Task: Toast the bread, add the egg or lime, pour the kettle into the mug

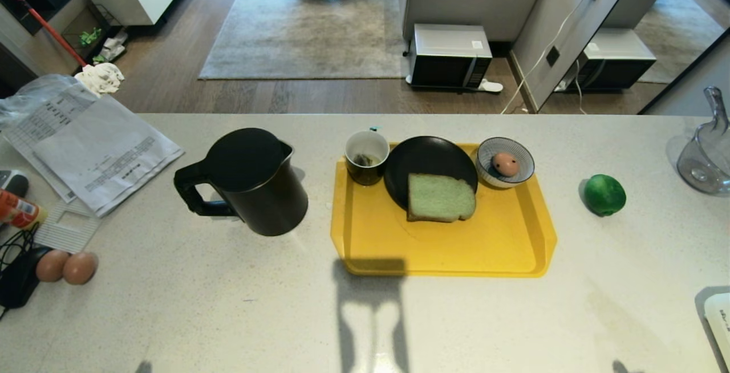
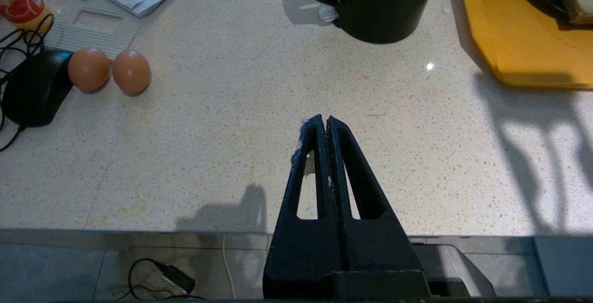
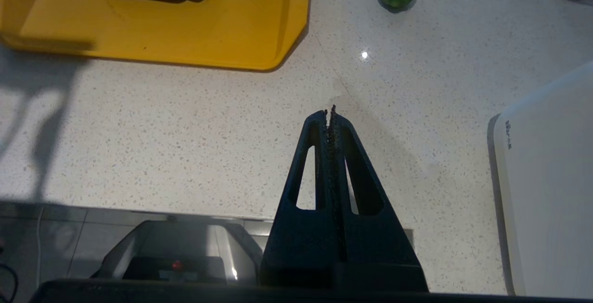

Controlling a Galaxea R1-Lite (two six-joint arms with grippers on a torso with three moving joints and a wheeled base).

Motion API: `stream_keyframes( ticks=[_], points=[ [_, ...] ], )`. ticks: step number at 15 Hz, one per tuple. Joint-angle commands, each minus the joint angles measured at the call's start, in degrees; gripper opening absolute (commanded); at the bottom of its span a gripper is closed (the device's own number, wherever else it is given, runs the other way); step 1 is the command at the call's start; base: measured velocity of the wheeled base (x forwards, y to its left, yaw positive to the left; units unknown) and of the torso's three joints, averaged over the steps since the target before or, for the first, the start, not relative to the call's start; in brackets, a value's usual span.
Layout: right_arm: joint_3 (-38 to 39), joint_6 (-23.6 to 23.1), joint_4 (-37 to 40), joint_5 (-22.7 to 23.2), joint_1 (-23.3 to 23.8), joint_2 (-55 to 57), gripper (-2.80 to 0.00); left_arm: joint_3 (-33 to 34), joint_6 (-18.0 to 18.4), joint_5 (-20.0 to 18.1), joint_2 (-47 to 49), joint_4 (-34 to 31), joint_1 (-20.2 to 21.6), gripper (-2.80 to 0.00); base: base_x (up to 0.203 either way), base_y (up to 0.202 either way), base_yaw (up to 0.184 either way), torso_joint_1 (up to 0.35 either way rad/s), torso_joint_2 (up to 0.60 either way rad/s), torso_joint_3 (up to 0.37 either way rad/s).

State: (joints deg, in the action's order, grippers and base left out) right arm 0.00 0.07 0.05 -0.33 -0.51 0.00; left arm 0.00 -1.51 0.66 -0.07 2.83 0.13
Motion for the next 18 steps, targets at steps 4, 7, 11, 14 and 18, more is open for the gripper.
stream_keyframes(
  ticks=[4,7,11,14,18],
  points=[
    [0.09,0.19,-0.05,-0.11,-0.02,0.00,-2.80,0.97,0.02,0.04,-0.10,0.07,0.04,-2.80,0.000,0.000,0.000,0.002,0.01,0.203],
    [0.09,0.19,-0.05,-0.11,-0.02,0.09,-2.80,0.97,0.02,0.04,-0.10,0.07,0.04,-2.80,0.000,0.000,0.000,-0.001,0.01,0.207],
    [0.09,0.28,-0.05,-0.20,-0.02,0.07,-2.80,0.97,0.02,0.04,-0.10,0.07,0.04,-2.80,0.000,0.000,0.000,-0.001,0.01,0.205],
    [0.09,0.28,-0.05,-0.20,-0.02,0.00,-2.80,0.97,-0.07,0.04,-0.10,0.07,0.04,-2.80,0.000,0.000,0.000,-0.003,0.01,0.108],
    [0.09,0.28,0.00,-0.23,0.04,0.01,-2.80,0.97,-0.07,0.04,-0.10,0.07,0.04,-2.80,0.000,0.000,0.000,0.000,0.01,0.016]
  ],
)
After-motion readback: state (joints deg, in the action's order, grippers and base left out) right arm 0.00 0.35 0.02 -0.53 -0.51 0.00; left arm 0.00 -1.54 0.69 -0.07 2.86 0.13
